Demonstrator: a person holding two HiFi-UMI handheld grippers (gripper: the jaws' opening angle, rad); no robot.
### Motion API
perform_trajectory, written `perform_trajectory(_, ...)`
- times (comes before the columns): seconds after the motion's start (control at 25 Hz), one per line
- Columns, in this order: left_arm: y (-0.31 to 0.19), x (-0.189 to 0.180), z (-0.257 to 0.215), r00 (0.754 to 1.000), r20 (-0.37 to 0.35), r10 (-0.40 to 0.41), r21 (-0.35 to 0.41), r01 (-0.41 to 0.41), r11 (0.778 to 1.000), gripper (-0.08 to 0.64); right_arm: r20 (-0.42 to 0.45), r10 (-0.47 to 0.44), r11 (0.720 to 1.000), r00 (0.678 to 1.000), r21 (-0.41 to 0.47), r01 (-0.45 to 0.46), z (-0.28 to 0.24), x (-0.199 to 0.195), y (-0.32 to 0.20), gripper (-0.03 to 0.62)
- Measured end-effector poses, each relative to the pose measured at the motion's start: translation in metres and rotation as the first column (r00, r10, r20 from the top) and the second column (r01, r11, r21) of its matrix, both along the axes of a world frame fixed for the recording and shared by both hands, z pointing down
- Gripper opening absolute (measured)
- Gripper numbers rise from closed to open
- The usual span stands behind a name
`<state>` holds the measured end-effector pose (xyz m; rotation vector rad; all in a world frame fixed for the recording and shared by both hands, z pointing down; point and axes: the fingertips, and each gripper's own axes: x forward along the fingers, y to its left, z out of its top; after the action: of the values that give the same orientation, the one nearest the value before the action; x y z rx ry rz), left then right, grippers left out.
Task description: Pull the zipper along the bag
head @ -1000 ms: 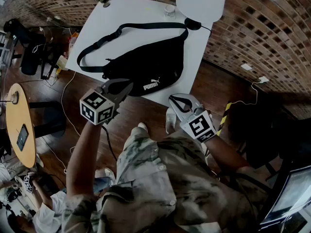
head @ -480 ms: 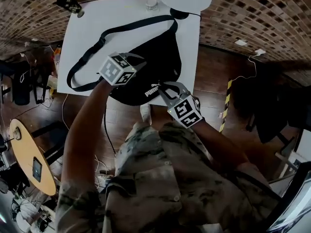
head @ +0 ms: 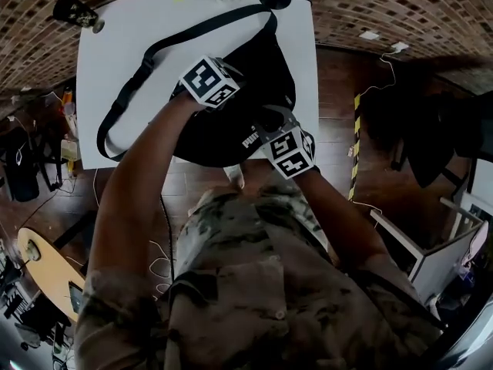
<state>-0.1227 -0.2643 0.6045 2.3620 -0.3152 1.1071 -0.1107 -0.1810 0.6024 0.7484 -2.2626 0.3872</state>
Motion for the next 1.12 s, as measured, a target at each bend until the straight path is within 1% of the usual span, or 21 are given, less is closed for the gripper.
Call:
perform_trajectory(0.12, 0.001, -0.002, 0.009, 1.0, 0.005, 0.013, -0.033, -0.013, 0.999, 0.0, -0.031, 0.036, 0.999, 0.999, -0.01, -0.036, 0.009, -0.003, -0.001, 0.087)
perform_trajectory(0.28, 0.001, 0.0, 0.017, 1.0, 0.012, 0.012, -0.078, -0.011, 0.997, 0.0, -0.049, 0.046, 0.999, 0.998, -0.01, -0.047, 0.015, -0.004, 0.0, 0.064)
perform_trajectory(0.4, 0.002, 0.002, 0.02, 1.0, 0.018, 0.017, -0.092, -0.016, 0.996, 0.0, -0.047, 0.054, 0.998, 0.997, -0.018, -0.055, 0.015, -0.003, 0.003, 0.043)
perform_trajectory(0.56, 0.001, 0.002, 0.021, 1.0, 0.003, 0.002, -0.089, -0.002, 0.996, 0.0, -0.035, 0.057, 0.998, 0.998, -0.023, -0.058, 0.012, -0.001, 0.005, 0.034)
perform_trajectory(0.76, 0.001, 0.003, 0.021, 1.0, 0.005, 0.004, -0.083, -0.003, 0.997, 0.0, -0.012, 0.045, 0.998, 0.999, -0.038, -0.045, 0.005, -0.01, 0.011, 0.031)
perform_trajectory(0.92, 0.0, 0.003, 0.021, 1.0, 0.006, 0.004, -0.079, -0.003, 0.997, 0.0, 0.024, 0.035, 0.999, 0.999, -0.038, -0.034, -0.005, -0.023, 0.011, 0.029)
perform_trajectory(1.12, 0.001, 0.003, 0.021, 1.0, 0.006, -0.001, -0.083, 0.002, 0.997, 0.0, 0.066, -0.038, 0.998, 0.997, -0.054, 0.042, -0.015, -0.047, 0.029, 0.028)
